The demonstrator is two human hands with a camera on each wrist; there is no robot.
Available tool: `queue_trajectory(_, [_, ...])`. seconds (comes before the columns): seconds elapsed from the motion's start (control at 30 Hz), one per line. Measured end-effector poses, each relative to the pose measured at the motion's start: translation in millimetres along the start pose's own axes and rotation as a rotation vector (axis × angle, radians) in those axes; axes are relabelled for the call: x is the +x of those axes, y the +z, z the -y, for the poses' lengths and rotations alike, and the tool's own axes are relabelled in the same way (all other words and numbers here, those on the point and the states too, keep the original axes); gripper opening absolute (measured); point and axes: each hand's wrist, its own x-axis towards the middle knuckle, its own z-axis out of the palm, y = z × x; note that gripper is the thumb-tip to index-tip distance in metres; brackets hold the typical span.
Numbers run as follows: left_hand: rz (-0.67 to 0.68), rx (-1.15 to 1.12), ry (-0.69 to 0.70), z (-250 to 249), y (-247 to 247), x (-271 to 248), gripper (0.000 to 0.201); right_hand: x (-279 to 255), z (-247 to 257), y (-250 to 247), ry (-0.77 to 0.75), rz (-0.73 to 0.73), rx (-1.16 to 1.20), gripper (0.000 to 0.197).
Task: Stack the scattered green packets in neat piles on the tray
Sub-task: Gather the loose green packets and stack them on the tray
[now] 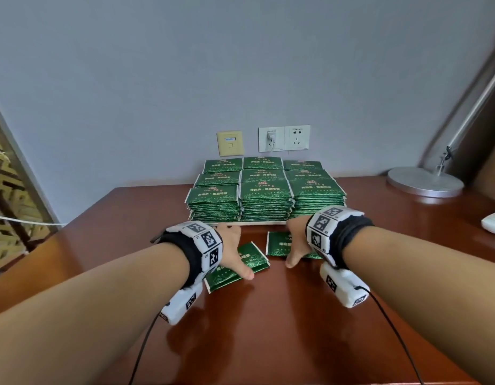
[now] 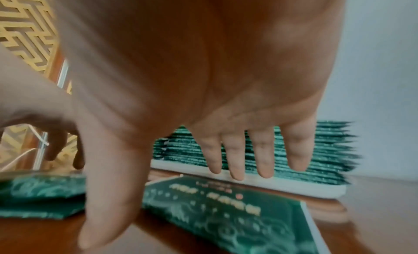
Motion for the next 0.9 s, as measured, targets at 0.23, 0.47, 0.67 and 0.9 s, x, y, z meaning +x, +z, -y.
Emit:
queue_trajectory(0.23, [0.066,0.022,-0.036,-7,7,2,0.113,-3,-2,4,-0.014,0.023,-0.049,0.075])
queue_trajectory(0.47, [0.095,-0.042,0.050,-10,5,-1,0.095,-7,7,4,0.004,0.122,0.000,0.071])
queue_trajectory(0.67, [0.135,-0.002,0.082,-20,-2,-4,0.109,-21,2,9,0.016,0.083,0.066,0.094])
queue_trajectory(0.9, [-0.015,-0.048,0.109,-32,-45,-4,0.099,-31,-32,-3,0.042,0.021,0.048,0.100])
